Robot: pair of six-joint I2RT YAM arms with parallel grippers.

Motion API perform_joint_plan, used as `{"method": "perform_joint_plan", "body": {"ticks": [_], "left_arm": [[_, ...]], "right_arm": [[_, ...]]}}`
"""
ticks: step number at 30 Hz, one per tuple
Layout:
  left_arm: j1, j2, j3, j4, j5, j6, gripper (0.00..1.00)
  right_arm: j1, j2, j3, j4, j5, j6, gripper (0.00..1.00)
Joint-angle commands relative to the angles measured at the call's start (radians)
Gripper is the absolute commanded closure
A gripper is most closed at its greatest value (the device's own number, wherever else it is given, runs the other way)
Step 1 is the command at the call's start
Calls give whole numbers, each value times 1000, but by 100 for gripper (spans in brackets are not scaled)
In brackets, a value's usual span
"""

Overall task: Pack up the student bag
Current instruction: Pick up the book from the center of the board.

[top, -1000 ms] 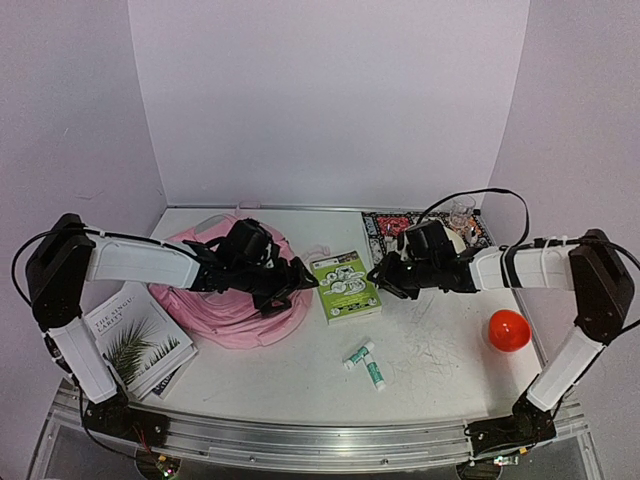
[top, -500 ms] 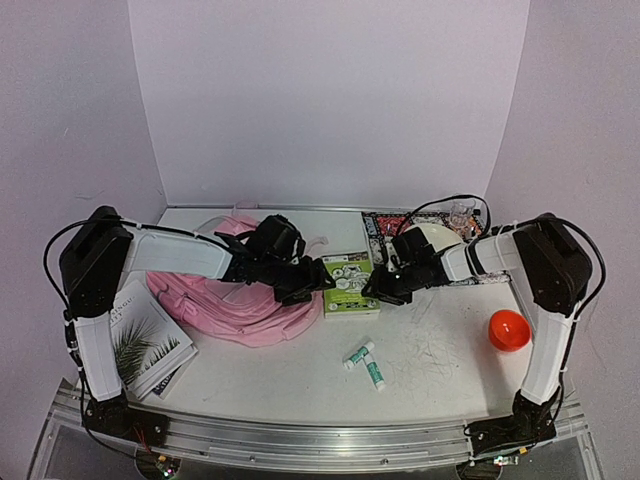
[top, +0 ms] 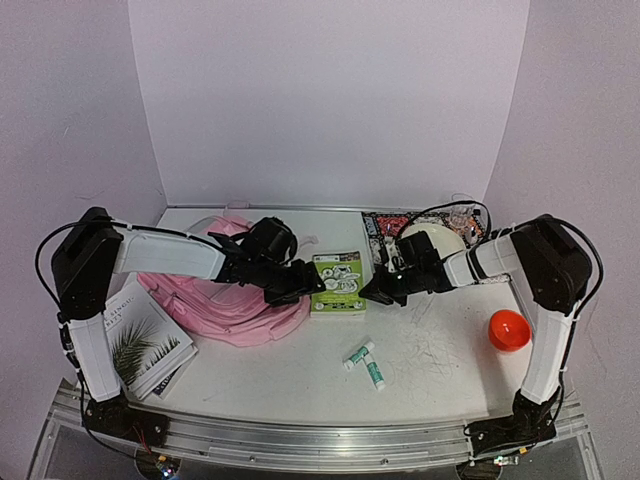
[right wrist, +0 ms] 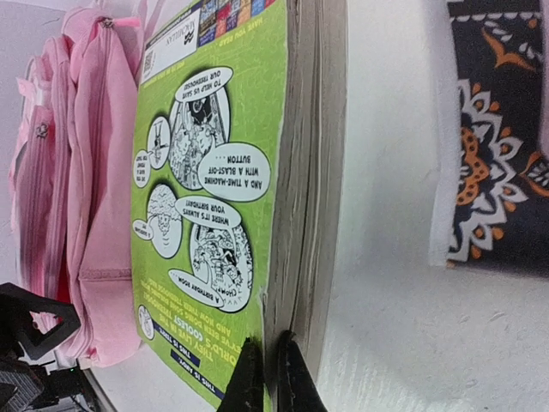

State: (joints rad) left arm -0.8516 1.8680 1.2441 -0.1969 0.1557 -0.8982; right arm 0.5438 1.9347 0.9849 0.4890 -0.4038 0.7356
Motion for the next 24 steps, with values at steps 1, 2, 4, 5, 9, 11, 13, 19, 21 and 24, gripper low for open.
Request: {"method": "perform_joint_plan", "body": {"ticks": [1, 2, 4, 5, 9, 11, 13, 19, 21, 24], "left_arm": [[4, -87, -16, -38, -18, -20, 22], [4, -96, -12, -38, -20, -26, 22], [4, -117, -7, -38, -27, -37, 21], [4, -126, -6, -38, -28, -47, 20], [3, -157, -13, -33, -25, -84, 19], [3, -166, -22, -21, -18, -101, 19], [1, -166, -30, -12, -13, -110, 19], [-15, -107, 8, 21, 27, -100, 22], [-24, -61, 56, 19, 44, -76, 26], [-27, 0, 103, 19, 62, -53, 33]], "right_arm": [[27, -79, -43, 89, -147, 118, 100], [27, -89, -49, 104, -151, 133, 100], [26, -116, -63, 124, -157, 165, 100], [25, -128, -68, 135, -159, 176, 100], [20, -169, -87, 158, -168, 214, 100], [19, -184, -93, 164, -167, 224, 100], [18, -183, -97, 165, -167, 223, 100], [18, -110, -102, 193, -188, 217, 100], [18, -87, -106, 213, -192, 219, 100], [18, -69, -112, 239, -200, 224, 100]]}}
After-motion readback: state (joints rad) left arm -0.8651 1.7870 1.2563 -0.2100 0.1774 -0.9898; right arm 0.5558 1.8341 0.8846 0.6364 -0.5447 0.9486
